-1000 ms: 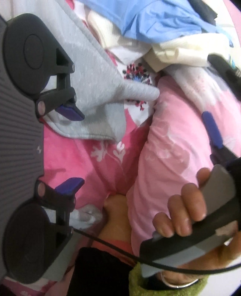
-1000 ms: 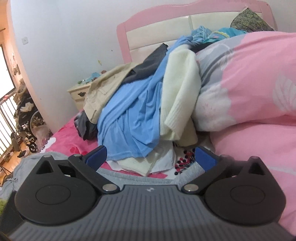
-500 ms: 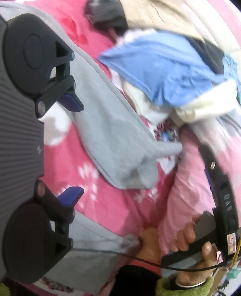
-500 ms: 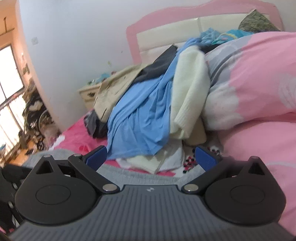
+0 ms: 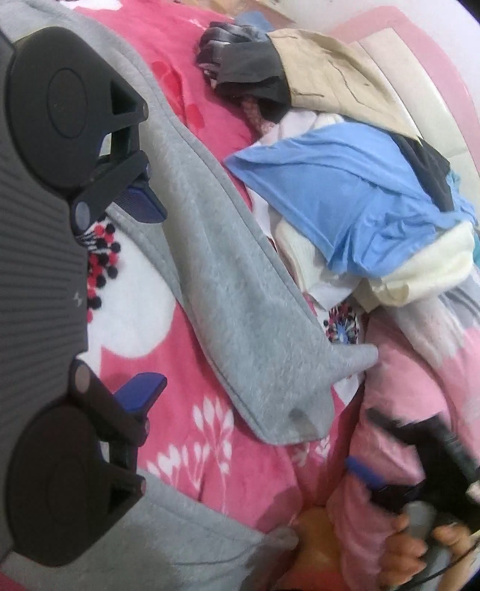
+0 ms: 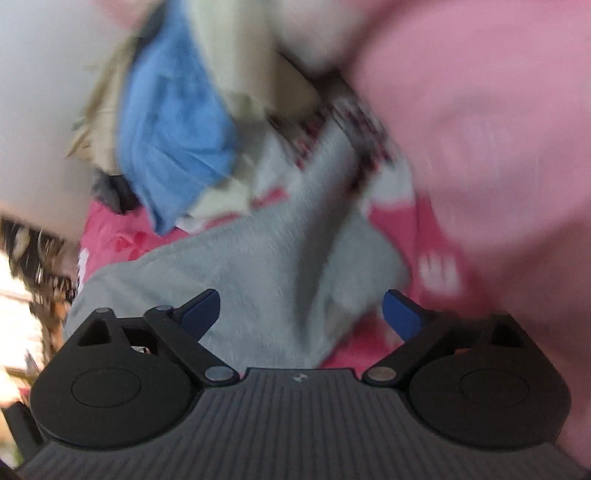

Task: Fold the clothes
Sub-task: 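Grasp the grey hoodie sleeve end with the right gripper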

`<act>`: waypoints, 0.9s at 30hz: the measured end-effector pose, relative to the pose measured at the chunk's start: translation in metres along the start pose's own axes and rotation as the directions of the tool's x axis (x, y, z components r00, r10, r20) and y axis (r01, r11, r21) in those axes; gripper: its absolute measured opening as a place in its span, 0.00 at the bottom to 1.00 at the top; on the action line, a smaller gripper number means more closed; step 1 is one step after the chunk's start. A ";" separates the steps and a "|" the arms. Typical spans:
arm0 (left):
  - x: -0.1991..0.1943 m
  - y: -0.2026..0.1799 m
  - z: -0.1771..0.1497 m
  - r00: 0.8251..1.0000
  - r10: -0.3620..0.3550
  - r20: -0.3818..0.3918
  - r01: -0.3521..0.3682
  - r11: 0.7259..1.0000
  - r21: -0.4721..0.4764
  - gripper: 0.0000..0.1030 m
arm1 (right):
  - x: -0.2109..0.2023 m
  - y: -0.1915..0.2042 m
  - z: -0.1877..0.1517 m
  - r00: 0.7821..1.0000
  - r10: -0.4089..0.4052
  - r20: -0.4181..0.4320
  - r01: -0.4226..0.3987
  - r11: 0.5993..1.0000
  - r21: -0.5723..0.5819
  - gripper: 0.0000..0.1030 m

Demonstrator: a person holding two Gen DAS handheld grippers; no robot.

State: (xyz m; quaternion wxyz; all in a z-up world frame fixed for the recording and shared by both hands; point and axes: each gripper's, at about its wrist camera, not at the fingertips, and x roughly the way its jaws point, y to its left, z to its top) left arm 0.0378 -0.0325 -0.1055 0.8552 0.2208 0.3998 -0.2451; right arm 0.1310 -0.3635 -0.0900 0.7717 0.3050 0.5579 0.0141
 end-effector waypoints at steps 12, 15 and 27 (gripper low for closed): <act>0.013 0.037 -0.021 0.996 0.087 0.002 -0.087 0.995 -0.053 0.85 | 0.056 -0.018 -0.014 0.990 -0.121 0.067 0.118 0.992 0.048 0.08; 0.015 0.046 -0.030 0.996 0.093 -0.010 -0.093 0.994 -0.058 0.84 | 0.029 0.010 -0.019 0.963 -0.168 0.211 0.206 0.963 -0.173 0.05; 0.042 0.034 -0.043 0.981 0.195 0.022 -0.195 0.963 0.187 0.65 | 0.030 0.035 -0.042 0.902 -0.283 0.325 0.400 0.830 -0.388 0.05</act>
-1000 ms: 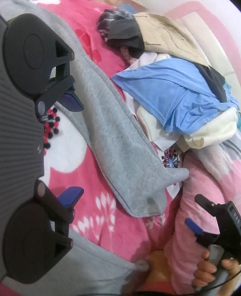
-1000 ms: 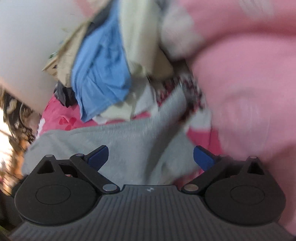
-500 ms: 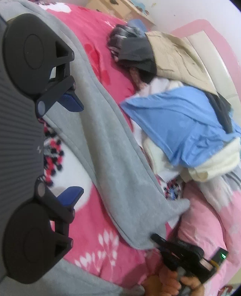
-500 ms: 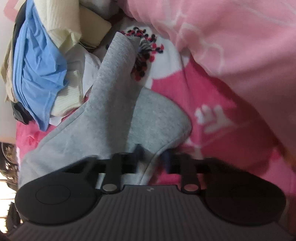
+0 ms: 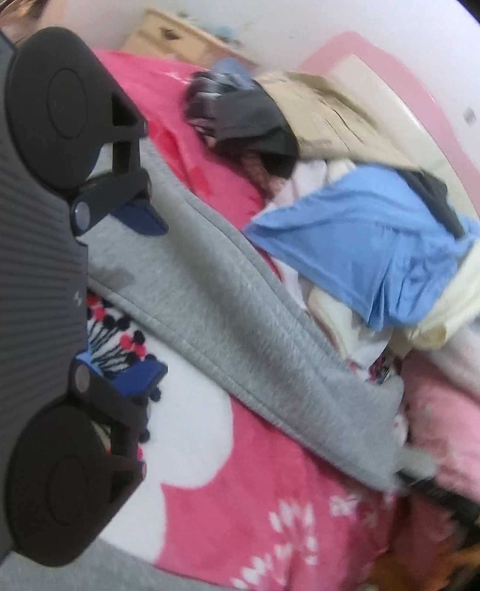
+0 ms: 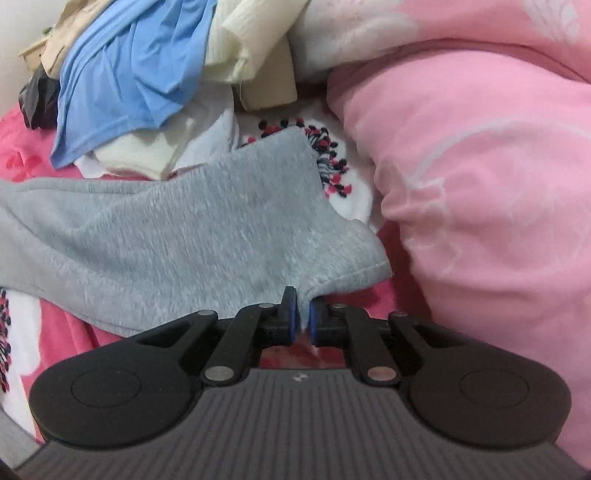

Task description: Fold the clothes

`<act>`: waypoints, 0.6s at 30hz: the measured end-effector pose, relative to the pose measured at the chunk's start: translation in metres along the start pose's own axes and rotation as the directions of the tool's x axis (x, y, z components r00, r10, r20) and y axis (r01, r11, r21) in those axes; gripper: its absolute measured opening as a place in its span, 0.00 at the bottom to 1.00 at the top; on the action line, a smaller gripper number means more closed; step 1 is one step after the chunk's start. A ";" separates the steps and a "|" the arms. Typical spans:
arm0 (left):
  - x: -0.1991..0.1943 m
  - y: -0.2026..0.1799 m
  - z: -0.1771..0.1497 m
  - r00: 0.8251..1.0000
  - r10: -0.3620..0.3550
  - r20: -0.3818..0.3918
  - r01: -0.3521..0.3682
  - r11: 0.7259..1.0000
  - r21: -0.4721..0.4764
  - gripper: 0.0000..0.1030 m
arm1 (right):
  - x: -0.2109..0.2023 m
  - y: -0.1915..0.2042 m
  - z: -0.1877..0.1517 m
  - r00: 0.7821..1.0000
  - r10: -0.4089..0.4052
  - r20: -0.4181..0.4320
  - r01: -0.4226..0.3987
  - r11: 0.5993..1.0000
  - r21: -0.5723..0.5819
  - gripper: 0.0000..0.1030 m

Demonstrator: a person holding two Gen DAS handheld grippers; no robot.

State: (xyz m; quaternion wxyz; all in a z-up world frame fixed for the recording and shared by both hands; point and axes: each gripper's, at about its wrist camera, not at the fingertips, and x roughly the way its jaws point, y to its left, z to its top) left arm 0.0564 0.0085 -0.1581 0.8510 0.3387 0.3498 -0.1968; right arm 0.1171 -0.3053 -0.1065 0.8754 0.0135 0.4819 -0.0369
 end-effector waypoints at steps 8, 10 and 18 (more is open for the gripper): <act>0.029 -0.004 0.001 0.998 -0.034 -0.050 0.034 0.999 0.001 0.08 | -0.034 -0.014 0.032 0.987 0.061 0.145 -0.071 0.995 0.069 0.04; 0.023 0.003 0.003 0.999 -0.013 -0.039 0.011 0.999 -0.036 0.04 | -0.040 -0.013 0.041 0.981 0.075 0.180 -0.090 0.993 0.076 0.04; -0.047 0.026 -0.005 0.991 -0.119 0.053 0.120 0.993 -0.020 0.03 | -0.061 -0.022 0.046 0.989 0.080 0.122 -0.084 0.996 0.025 0.03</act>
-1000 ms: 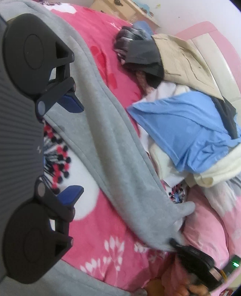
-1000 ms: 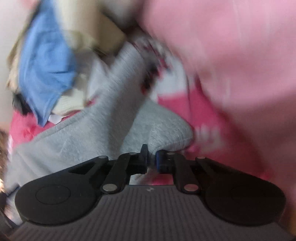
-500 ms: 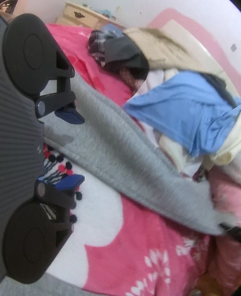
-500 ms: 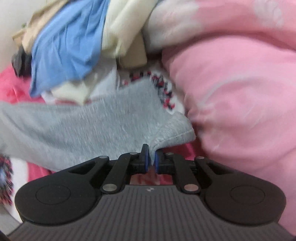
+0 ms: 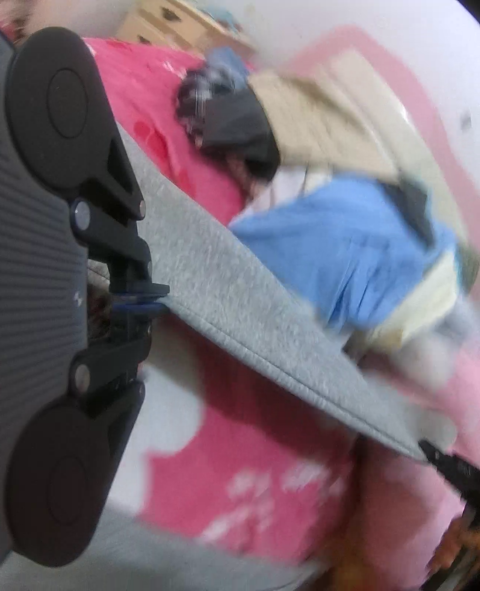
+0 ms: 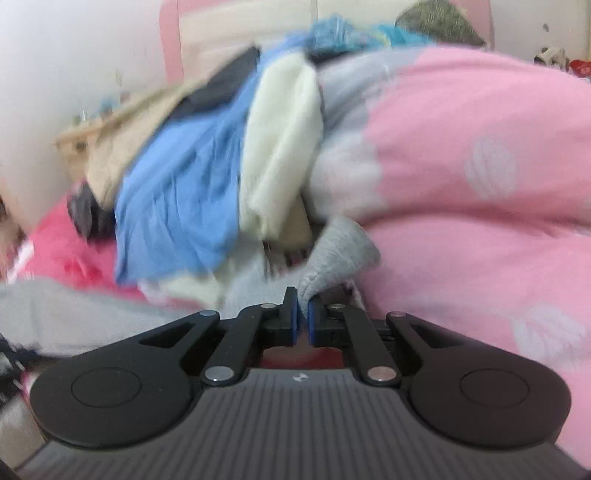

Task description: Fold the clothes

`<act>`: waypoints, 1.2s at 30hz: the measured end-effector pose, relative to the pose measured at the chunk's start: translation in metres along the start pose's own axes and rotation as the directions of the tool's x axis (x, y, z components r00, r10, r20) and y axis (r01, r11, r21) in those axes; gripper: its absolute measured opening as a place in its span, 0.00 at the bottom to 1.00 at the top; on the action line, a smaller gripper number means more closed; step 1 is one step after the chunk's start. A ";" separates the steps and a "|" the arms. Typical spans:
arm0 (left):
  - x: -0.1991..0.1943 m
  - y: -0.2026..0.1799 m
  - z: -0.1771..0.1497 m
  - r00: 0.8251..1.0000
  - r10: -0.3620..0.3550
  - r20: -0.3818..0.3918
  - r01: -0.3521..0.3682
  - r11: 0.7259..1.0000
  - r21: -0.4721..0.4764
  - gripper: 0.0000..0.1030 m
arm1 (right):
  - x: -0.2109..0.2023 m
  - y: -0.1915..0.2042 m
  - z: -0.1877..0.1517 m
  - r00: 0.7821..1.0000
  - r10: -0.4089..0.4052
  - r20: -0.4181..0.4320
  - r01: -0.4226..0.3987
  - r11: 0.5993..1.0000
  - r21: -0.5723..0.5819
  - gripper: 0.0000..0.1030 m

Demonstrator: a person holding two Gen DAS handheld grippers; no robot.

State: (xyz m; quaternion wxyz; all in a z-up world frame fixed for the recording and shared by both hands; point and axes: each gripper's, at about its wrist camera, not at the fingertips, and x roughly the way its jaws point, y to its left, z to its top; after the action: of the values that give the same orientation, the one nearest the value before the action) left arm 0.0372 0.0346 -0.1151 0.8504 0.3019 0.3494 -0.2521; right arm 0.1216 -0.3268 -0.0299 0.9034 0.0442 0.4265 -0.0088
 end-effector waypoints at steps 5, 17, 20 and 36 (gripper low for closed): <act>0.041 -0.038 -0.023 0.985 -0.077 -0.155 0.100 0.984 0.146 0.04 | 0.065 -0.005 -0.060 0.934 -0.060 -0.351 0.054 0.998 -0.026 0.04; 0.039 -0.034 -0.018 0.981 -0.105 -0.165 0.128 0.982 0.135 0.37 | 0.049 0.000 -0.014 0.946 -0.066 -0.317 -0.010 0.973 -0.232 0.31; 0.036 -0.041 -0.011 0.985 -0.099 -0.140 0.120 0.981 0.152 0.48 | 0.048 0.006 0.010 0.976 -0.038 -0.212 -0.026 0.957 -0.289 0.32; 0.024 -0.018 -0.027 0.986 -0.035 -0.161 0.050 0.995 0.091 0.60 | 0.137 0.180 0.026 0.857 0.406 -0.317 -0.482 0.414 -0.772 0.43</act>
State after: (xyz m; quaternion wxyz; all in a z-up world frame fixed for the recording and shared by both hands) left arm 0.0283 0.0358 -0.1547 0.7991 0.3535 0.4101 -0.2615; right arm 0.2383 -0.1470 -0.1063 0.7647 -0.2768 0.3870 0.4346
